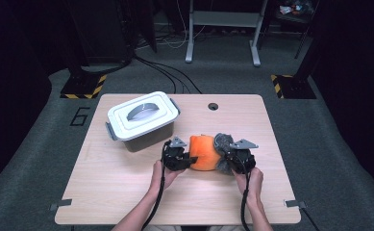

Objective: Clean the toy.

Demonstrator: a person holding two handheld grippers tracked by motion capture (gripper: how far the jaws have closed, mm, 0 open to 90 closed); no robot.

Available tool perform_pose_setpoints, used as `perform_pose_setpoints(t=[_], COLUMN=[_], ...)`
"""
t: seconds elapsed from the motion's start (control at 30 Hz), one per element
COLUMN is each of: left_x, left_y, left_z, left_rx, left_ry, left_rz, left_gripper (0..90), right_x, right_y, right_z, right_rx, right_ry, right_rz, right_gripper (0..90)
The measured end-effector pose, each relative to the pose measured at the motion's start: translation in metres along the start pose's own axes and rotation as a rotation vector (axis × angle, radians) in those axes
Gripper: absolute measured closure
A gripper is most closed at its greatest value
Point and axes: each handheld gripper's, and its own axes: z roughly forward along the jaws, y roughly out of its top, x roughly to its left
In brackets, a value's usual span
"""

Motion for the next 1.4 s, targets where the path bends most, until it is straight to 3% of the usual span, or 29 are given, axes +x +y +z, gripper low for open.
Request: perform_pose_setpoints(t=[0.17, 0.27, 0.43, 0.53, 0.6, 0.73, 0.8, 0.93, 1.03, 1.23, 1.3, 1.4], left_x=[0.001, 0.002, -0.003, -0.006, -0.007, -0.007, -0.007, -0.005, -0.006, -0.008, -0.007, -0.005], left_y=[0.000, -0.001, -0.005, -0.008, -0.009, -0.006, -0.005, -0.001, 0.003, 0.006, 0.007, 0.006], left_z=[0.000, -0.002, -0.004, 0.003, 0.006, 0.005, 0.004, 0.001, -0.001, -0.002, -0.001, -0.001], left_rx=[-0.003, -0.009, 0.010, 0.049, 0.056, 0.041, 0.029, 0.021, 0.018, 0.026, 0.026, 0.035], left_ry=[0.004, -0.005, 0.039, 0.062, 0.083, 0.090, 0.079, 0.034, 0.002, -0.018, -0.015, -0.015], left_rz=[0.010, 0.025, 0.110, 0.164, 0.181, 0.165, 0.137, 0.069, 0.026, 0.006, 0.005, 0.003], left_gripper=[65.0, 55.1, 34.9, 31.3, 34.6, 57.3, 63.7, 66.4, 67.1, 67.2, 67.1, 67.1], right_x=[-0.005, -0.003, -0.004, -0.004, -0.004, -0.004, -0.003, 0.006, 0.018, 0.046, 0.054, 0.059], right_y=[-0.002, -0.002, -0.002, -0.001, -0.001, 0.000, 0.001, 0.007, 0.015, 0.031, 0.033, 0.032], right_z=[0.003, 0.003, 0.003, 0.003, 0.003, 0.001, -0.002, -0.016, -0.025, -0.033, -0.029, -0.017], right_rx=[0.015, 0.013, 0.009, 0.003, 0.003, -0.001, -0.014, -0.056, -0.085, -0.109, -0.090, -0.049], right_ry=[0.006, 0.004, 0.004, 0.000, 0.005, -0.001, -0.008, 0.002, 0.011, 0.045, 0.041, 0.043], right_rz=[0.006, 0.013, 0.013, 0.025, 0.022, 0.006, -0.006, -0.026, -0.070, -0.153, -0.188, -0.201], right_gripper=[79.7, 79.7, 79.6, 79.7, 79.6, 79.6, 79.6, 79.7, 79.7, 79.7, 79.7, 79.7])
